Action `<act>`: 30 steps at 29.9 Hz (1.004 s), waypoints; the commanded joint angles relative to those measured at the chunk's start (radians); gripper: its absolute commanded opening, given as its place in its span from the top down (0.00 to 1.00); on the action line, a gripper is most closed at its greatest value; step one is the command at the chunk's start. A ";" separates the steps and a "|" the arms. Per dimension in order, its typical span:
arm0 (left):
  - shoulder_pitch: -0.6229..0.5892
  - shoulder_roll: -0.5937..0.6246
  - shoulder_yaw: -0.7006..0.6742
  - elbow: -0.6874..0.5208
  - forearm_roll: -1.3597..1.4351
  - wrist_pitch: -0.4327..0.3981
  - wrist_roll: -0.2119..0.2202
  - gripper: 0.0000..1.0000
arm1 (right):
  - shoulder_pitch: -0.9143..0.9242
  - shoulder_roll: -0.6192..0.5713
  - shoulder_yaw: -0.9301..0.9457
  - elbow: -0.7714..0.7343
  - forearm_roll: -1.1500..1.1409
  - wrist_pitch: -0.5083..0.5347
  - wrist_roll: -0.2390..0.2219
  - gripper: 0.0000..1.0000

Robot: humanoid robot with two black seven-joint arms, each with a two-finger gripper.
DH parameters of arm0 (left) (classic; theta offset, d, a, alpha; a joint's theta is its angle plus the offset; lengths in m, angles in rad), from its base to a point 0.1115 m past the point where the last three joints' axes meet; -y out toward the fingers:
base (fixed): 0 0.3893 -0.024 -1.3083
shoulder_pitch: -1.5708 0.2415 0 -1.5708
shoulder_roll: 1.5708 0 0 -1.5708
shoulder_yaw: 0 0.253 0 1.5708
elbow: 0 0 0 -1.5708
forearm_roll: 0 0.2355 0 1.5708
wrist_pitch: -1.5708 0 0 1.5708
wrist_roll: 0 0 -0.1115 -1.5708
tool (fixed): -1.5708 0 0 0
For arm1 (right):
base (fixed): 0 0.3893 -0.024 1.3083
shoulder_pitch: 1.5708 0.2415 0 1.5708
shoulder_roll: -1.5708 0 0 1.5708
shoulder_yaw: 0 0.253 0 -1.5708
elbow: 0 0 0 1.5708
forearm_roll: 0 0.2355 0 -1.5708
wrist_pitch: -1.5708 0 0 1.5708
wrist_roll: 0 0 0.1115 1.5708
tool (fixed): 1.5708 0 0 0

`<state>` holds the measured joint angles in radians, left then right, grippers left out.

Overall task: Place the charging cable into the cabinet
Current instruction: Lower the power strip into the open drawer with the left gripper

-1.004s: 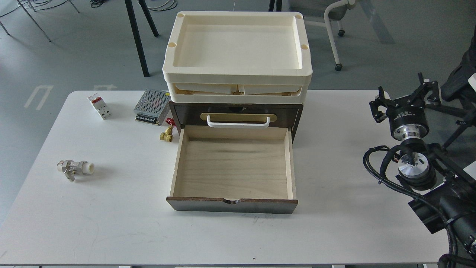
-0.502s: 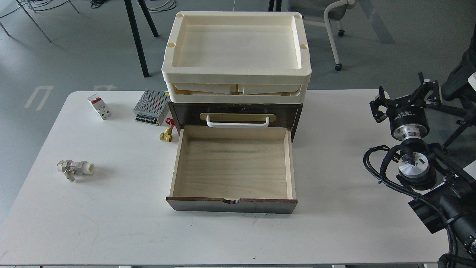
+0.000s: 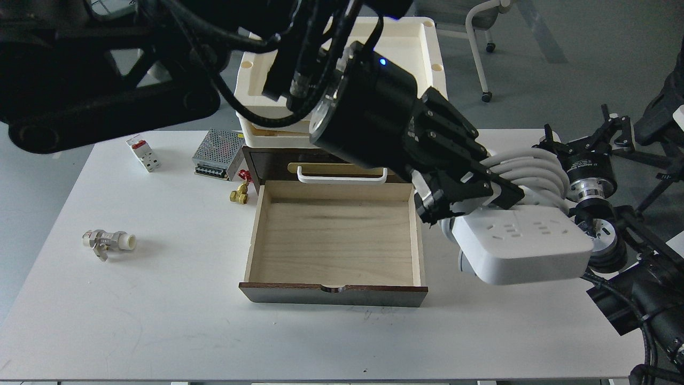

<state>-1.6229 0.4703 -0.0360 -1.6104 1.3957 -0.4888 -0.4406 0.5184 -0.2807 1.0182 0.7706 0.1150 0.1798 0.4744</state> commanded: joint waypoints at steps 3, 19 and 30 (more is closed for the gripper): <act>0.225 -0.002 -0.013 0.009 0.271 0.000 0.033 0.91 | 0.000 0.000 -0.001 0.001 0.000 0.000 0.000 0.00; 0.433 -0.006 -0.001 0.277 0.554 0.029 0.042 0.91 | 0.000 0.000 -0.001 0.001 0.000 0.001 0.000 0.00; 0.552 -0.025 -0.016 0.339 0.684 0.048 0.083 0.90 | -0.001 0.000 -0.001 0.002 0.000 0.001 0.000 0.00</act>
<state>-1.0906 0.4613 -0.0496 -1.2767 2.0710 -0.4537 -0.3615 0.5169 -0.2815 1.0170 0.7726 0.1150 0.1811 0.4741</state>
